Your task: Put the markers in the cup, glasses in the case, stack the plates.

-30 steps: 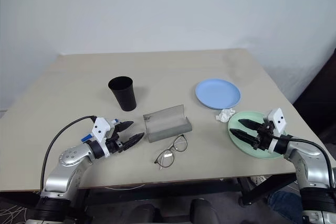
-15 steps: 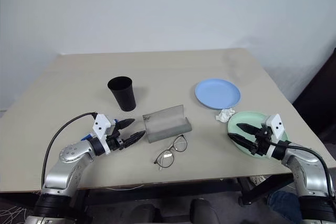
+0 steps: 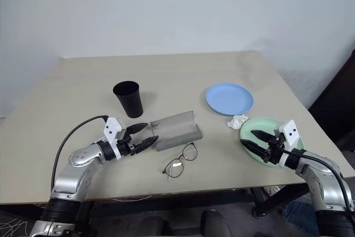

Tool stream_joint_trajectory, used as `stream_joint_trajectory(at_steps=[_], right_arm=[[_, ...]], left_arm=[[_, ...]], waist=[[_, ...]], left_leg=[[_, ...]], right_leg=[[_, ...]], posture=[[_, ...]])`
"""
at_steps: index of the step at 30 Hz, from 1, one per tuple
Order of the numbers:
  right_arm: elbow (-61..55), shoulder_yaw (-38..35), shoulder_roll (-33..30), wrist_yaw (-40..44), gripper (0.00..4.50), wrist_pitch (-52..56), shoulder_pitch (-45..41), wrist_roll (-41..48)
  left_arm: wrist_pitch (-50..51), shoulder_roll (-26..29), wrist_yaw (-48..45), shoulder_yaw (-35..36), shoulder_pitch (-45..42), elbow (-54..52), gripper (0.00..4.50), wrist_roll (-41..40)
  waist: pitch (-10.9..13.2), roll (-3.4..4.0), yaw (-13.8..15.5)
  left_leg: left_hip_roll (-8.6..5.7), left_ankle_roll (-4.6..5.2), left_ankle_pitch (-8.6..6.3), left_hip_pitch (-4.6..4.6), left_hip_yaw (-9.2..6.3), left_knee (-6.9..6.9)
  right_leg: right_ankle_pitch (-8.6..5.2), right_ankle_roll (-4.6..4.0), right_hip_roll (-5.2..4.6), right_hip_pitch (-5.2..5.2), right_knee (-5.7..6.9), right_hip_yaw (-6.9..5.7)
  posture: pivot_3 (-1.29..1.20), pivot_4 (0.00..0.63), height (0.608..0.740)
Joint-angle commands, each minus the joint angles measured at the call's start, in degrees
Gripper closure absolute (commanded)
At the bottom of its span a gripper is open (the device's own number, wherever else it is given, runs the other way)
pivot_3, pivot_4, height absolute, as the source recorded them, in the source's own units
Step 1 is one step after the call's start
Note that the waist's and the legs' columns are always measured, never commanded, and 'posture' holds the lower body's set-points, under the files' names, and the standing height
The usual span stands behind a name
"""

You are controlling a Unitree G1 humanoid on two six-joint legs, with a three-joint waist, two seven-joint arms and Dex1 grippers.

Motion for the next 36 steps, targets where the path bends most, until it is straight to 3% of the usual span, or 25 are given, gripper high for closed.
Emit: stream_joint_trajectory(at_steps=[1,9,12,15,23,36], right_arm=[[-2.31,-0.85,-0.8,-1.5,1.48,1.74,-2.21,0.83],[-0.88,0.94,-4.88,-6.69,1.48,6.2,-8.26,-4.53],[-3.93,2.34,-6.14,-6.38,0.97,12.88,-10.66,-2.79],[-5.11,4.07,-6.38,-9.38,0.03,20.5,-13.73,-3.53],[-4.18,10.21,-4.94,-16.85,0.03,42.67,-23.82,-4.64],[-8.65,18.78,-2.46,-25.96,0.03,49.59,-24.22,-10.42]], left_arm=[[-1.18,-0.37,0.47,0.27,-0.07,-1.6,0.97,-0.24],[-1.36,-2.25,1.05,-1.33,-1.66,-1.39,0.97,-0.05],[-1.58,-3.32,1.31,-2.04,-2.2,-1.09,0.93,0.34],[-1.86,-3.49,1.37,-2.08,-2.75,-0.45,0.93,0.35],[-2.57,-3.76,1.34,-2.04,-3.36,0.5,0.93,0.36],[-3.26,-4.84,2.17,-2.51,-3.84,0.92,0.93,0.66]], waist=[[0.0,0.0,-0.01],[0.0,0.0,0.0],[0.0,-0.01,0.0],[-0.01,0.0,-0.08],[-0.01,-0.01,-0.02],[-0.02,-0.02,-0.02]], left_leg=[[0.0,0.0,0.0,0.01,0.0,0.0],[0.0,-0.01,0.0,0.02,0.0,0.02],[-0.03,0.0,0.0,0.0,0.0,0.02],[-0.03,0.02,0.01,-0.02,0.02,0.02],[-0.04,0.08,0.03,-0.05,0.0,0.04],[-0.09,0.28,0.11,-0.34,0.0,0.04]], right_leg=[[0.0,0.0,0.0,0.01,0.0,0.0],[0.0,0.0,-0.02,0.01,-0.02,0.01],[0.0,0.0,-0.01,0.01,-0.02,0.01],[0.0,0.0,0.02,0.0,0.0,-0.01],[0.0,0.0,0.0,-0.03,-0.01,0.01],[0.0,0.0,0.0,-0.23,-0.01,-0.04]], posture=[[0.0,0.0,0.74],[0.0,0.0,0.74],[0.0,0.0,0.74],[0.0,0.0,0.74],[0.0,0.0,0.74],[0.0,0.0,0.74]])
